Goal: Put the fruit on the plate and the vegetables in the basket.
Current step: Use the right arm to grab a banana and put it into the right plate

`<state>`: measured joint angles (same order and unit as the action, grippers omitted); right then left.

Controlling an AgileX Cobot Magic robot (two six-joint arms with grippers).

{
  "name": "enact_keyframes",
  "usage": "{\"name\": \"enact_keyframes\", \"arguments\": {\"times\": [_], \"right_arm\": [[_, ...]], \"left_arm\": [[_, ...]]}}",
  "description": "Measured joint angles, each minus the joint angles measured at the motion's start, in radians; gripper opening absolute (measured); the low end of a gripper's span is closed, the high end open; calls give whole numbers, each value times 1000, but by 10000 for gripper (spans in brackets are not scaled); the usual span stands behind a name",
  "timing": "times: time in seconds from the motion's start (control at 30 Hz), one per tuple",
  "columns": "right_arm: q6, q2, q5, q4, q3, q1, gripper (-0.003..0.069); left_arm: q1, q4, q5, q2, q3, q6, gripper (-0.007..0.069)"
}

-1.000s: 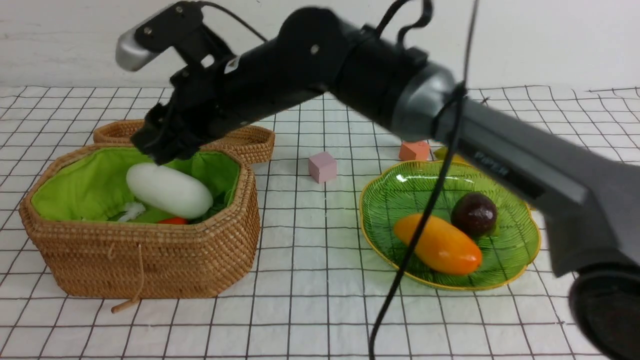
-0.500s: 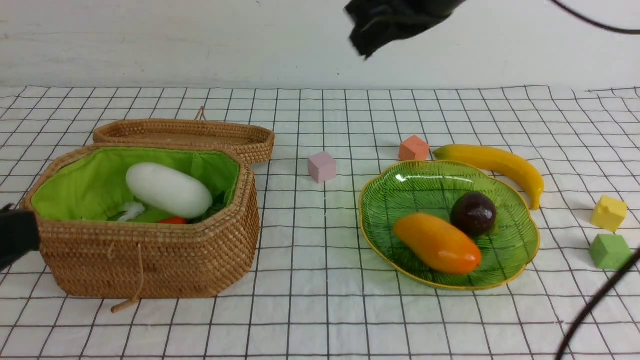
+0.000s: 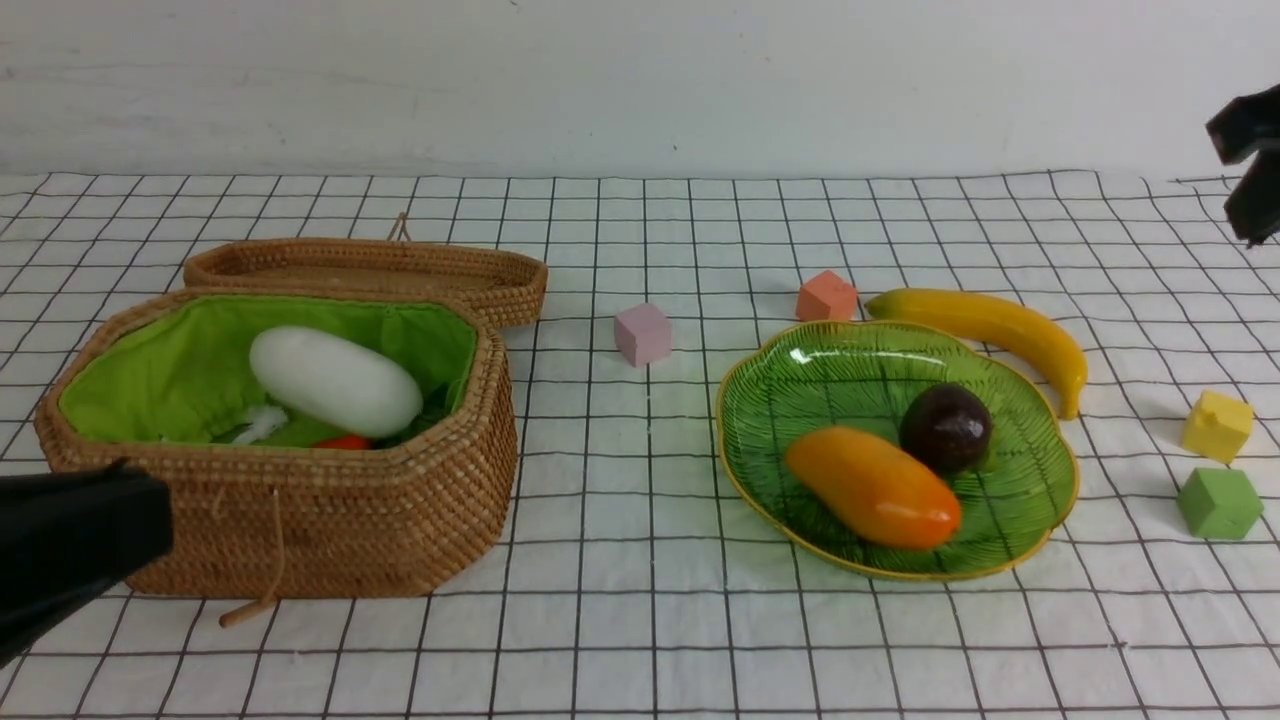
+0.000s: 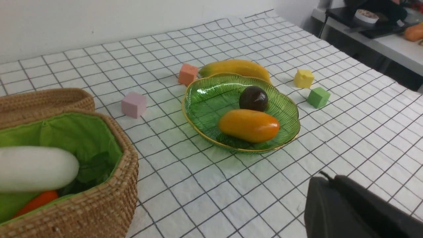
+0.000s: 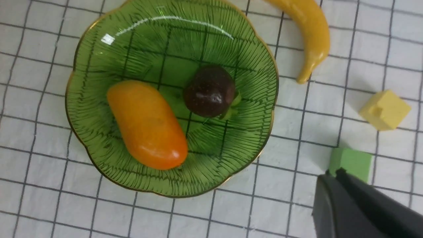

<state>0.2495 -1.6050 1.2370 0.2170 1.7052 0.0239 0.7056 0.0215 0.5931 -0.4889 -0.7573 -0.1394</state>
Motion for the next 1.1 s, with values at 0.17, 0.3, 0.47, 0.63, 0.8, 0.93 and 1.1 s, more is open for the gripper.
{"name": "enact_keyframes", "arguments": {"times": [0.17, 0.3, 0.47, 0.63, 0.8, 0.93, 1.1], "right_arm": [[145, -182, -130, 82, 34, 18, 103], [215, -318, -212, 82, 91, 20, 213], [209, -519, -270, 66, 216, 41, 393], [174, -661, -281, 36, 319, 65, 449], [146, -750, -286, 17, 395, 89, 456], [146, -779, -312, 23, 408, 91, 456], [148, -822, -337, 20, 410, 90, 451]], "left_arm": [[0, 27, -40, 0, 0, 4, 8], [0, 31, -56, 0, 0, 5, 8], [0, 34, -59, 0, 0, 7, 13], [0, 34, -61, 0, 0, 7, 17], [0, 34, -61, 0, 0, 7, 18], [0, 34, -61, 0, 0, 7, 18], [0, 36, -61, 0, 0, 7, 18]]}}
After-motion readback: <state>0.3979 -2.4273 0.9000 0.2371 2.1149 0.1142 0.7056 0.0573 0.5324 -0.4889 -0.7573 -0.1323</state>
